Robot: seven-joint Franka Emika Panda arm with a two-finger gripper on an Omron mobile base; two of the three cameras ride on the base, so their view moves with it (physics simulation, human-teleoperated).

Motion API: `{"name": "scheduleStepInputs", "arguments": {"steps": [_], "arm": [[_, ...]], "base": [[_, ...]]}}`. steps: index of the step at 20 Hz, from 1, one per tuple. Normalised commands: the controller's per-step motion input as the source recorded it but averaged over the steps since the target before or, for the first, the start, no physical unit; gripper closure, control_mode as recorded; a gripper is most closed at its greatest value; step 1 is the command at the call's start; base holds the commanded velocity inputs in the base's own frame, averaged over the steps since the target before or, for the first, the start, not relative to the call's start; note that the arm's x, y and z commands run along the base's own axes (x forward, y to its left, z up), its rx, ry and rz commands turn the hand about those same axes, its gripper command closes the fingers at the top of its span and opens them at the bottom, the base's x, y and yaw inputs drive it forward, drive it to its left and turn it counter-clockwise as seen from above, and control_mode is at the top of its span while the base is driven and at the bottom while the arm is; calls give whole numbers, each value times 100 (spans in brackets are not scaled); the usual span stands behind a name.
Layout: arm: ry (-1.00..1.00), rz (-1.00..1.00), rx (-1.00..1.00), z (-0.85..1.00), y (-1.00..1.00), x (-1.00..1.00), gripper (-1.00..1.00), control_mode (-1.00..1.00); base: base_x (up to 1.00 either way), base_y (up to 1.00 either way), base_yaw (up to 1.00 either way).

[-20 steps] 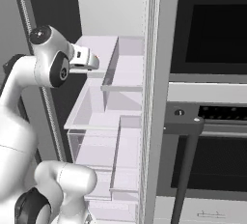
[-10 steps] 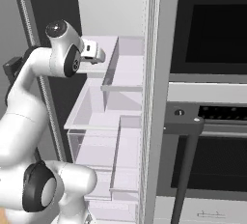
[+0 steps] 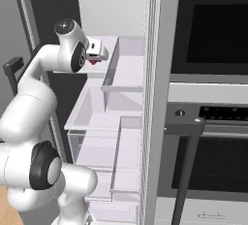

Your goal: Take the strawberry from the fridge and place it on top of the pancake, located on the dining counter.

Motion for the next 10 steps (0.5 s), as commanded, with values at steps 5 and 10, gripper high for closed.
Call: {"name": "scheduleStepInputs", "arguments": {"steps": [5, 10], "arm": [[1, 0, 0, -22, 7, 39, -100, -100], [2, 0, 0, -15, -2, 49, -100, -100]], "base": [[0, 0, 0], [0, 0, 0]]}}
